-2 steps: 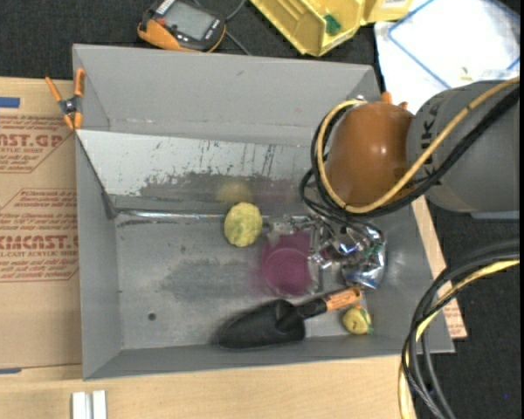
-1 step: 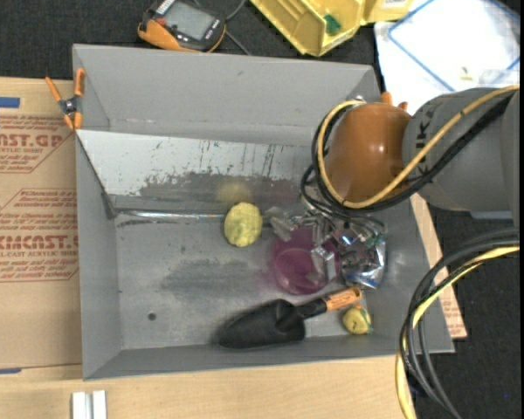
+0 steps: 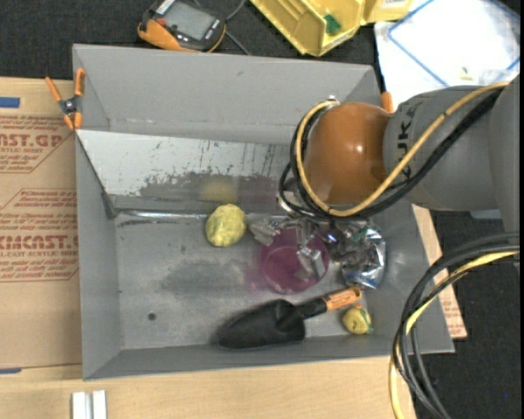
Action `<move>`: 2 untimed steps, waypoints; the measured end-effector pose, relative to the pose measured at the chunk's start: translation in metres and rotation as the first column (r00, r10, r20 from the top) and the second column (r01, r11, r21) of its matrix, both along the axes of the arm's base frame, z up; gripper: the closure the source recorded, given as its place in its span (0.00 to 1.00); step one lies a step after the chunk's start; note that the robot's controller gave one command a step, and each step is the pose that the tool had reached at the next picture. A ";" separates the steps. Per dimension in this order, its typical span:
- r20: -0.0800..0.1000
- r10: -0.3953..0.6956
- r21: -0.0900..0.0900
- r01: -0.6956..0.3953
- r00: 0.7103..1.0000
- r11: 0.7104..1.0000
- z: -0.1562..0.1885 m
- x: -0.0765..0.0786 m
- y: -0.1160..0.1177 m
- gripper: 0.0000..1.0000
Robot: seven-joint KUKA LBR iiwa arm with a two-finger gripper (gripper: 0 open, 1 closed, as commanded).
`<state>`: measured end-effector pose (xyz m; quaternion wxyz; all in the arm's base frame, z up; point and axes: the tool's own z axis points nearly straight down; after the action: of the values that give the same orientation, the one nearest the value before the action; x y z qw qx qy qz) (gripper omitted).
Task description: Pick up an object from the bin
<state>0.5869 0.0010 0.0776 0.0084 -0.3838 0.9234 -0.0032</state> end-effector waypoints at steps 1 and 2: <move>0.010 -0.226 0.015 0.226 0.974 0.974 -0.002 -0.007 -0.080 0.00; 0.003 -0.023 0.007 0.022 1.000 1.000 0.105 0.000 -0.026 0.00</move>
Offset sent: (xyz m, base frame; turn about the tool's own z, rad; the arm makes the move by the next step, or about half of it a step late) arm 0.0050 0.0067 0.1519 -0.0579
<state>0.5864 -0.0247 0.1828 0.0111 -0.3733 0.9276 -0.0005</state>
